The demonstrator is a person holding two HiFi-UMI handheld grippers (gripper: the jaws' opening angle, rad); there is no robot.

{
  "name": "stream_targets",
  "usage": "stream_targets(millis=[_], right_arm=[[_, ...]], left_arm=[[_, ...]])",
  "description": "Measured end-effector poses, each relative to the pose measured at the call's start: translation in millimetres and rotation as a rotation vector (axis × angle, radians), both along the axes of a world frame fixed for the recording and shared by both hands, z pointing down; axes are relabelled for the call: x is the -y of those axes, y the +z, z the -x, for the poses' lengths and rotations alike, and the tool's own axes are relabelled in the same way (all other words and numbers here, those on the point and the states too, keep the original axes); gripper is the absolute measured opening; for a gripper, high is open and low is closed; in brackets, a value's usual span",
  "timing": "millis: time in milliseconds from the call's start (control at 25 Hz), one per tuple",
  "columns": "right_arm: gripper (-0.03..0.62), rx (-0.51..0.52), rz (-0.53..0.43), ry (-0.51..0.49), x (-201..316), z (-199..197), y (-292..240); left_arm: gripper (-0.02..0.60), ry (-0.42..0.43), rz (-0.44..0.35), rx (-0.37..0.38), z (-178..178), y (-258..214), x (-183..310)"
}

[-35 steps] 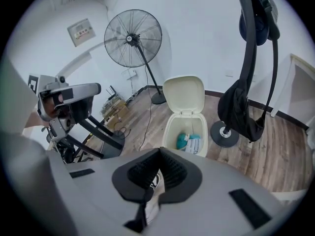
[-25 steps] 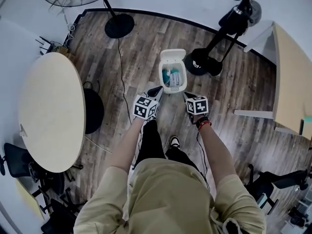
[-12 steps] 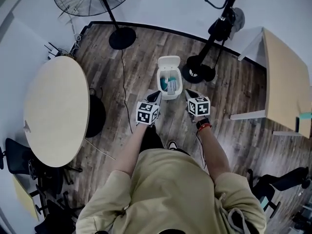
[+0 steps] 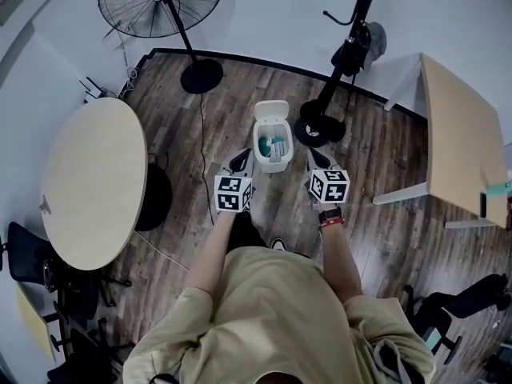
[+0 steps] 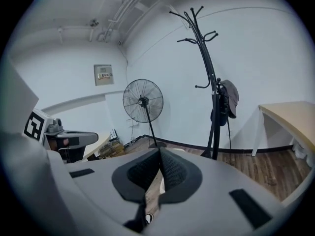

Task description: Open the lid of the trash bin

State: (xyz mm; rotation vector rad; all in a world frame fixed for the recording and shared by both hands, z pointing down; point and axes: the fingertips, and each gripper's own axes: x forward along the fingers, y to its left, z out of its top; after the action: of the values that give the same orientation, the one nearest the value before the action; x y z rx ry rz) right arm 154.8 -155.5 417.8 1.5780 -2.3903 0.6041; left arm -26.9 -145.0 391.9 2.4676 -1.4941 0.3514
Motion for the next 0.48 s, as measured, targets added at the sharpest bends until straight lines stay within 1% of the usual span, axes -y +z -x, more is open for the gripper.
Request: stream_targets(millis=[240,360,480], right_arm=[[0.011,-0.004,-0.102,-0.007,-25.4,-5.1,-39.3],[0.011,0.019,-0.157,0.008,-35.3,-9.7,-60.8],[0.011,0.019,-0.226,0.024,-43.7,-13.8,-83.4]], left_arm=[[0.025,-0.048,-0.078,-0.010,-7.0,-30.6,-22.5],[0.025,-0.066,-0.126,-0.014,-11.4,-48.7,-32.0],[0.025,-0.070,-0.185,-0.009,-16.1,-68.7,-42.8]])
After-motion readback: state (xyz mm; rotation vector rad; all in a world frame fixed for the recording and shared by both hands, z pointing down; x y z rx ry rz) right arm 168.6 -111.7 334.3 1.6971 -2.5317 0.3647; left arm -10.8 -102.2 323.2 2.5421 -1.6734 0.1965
